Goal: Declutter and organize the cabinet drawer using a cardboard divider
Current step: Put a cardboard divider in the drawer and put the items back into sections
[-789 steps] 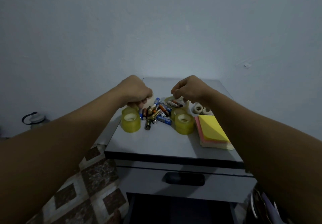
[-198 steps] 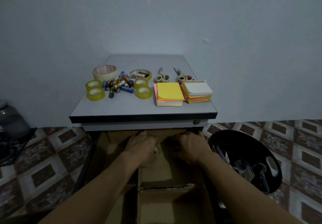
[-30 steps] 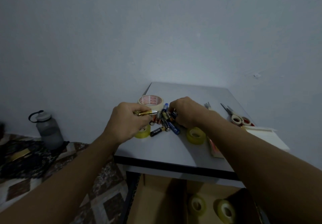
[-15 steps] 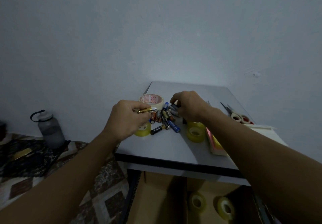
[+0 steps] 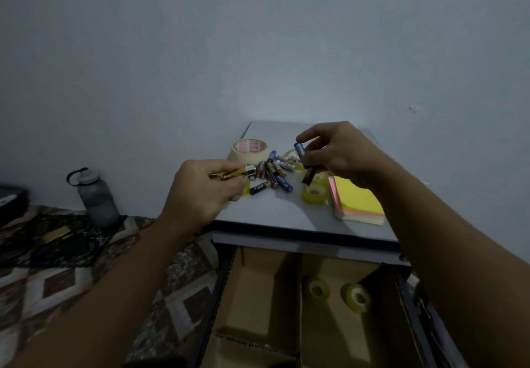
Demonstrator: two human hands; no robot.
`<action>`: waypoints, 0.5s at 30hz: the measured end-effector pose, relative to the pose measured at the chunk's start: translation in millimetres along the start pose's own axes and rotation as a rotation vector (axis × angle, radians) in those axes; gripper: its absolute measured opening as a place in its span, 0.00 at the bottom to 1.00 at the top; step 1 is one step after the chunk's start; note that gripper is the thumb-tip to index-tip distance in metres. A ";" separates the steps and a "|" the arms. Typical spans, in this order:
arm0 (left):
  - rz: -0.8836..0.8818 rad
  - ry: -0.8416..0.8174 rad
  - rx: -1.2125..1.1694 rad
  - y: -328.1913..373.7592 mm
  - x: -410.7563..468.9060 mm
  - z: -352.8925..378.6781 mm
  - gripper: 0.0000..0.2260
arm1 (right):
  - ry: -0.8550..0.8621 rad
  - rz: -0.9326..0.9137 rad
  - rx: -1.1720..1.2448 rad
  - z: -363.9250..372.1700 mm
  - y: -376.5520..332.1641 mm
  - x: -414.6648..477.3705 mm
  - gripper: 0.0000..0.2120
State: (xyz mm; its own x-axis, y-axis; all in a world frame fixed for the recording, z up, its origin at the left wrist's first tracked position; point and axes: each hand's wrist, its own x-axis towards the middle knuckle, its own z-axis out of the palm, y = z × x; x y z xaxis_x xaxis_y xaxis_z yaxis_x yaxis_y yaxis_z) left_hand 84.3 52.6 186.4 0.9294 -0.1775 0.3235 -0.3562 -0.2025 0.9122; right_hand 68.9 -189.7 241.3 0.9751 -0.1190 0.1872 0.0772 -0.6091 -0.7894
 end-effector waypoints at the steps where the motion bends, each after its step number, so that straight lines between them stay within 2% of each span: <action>1: -0.018 -0.006 -0.039 0.3 -11.6 0.5 0.08 | -0.012 0.021 0.045 0.2 0.3 -11.9 0.16; 7: -0.085 -0.053 0.068 -18.5 -85.9 4.3 0.13 | -0.042 0.060 0.198 13.3 9.5 -81.2 0.15; 15: -0.219 -0.241 0.097 -42.8 -171.6 2.6 0.11 | -0.117 0.101 0.099 33.2 33.2 -142.2 0.16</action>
State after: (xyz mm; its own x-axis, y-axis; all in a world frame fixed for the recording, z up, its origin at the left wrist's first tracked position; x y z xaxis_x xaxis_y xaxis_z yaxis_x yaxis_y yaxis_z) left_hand -60.1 89.2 91.2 0.9394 -0.3399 0.0437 -0.1692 -0.3492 0.9216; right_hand -60.3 -167.0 169.0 0.9960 -0.0799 0.0389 -0.0081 -0.5177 -0.8555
